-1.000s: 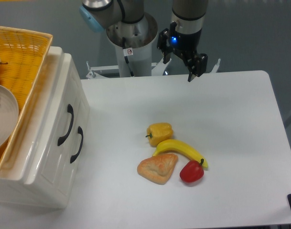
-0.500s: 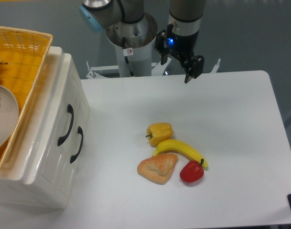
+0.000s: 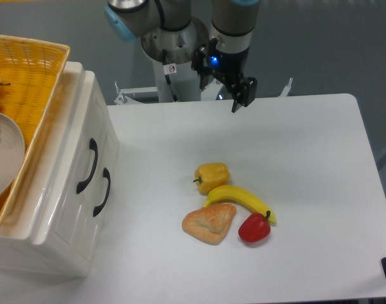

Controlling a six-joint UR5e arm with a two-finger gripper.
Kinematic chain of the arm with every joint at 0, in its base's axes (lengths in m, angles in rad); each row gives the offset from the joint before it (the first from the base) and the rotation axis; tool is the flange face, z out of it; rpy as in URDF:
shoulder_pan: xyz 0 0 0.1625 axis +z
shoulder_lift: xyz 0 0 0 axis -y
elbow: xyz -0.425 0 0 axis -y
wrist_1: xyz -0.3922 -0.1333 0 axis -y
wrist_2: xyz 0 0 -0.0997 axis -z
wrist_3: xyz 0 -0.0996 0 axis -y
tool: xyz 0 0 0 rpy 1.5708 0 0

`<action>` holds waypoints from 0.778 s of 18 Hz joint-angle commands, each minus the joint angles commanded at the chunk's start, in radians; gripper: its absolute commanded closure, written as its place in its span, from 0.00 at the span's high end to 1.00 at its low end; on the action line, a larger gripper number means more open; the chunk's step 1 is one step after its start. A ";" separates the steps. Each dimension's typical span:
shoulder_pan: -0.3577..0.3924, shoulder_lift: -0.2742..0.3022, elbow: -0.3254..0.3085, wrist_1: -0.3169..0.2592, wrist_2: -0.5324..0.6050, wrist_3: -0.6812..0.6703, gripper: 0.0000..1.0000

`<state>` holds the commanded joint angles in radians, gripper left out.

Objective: Slide the top white drawer open
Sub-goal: 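Move the gripper toward the white cabinet and open it wider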

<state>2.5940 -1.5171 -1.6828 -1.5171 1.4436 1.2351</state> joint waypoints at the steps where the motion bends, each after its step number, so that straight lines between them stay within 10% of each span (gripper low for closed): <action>1: -0.006 0.000 0.000 0.002 -0.017 -0.031 1.00; 14: -0.083 -0.034 0.006 0.008 -0.072 -0.442 1.00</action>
<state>2.5111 -1.5508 -1.6767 -1.5094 1.3714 0.7934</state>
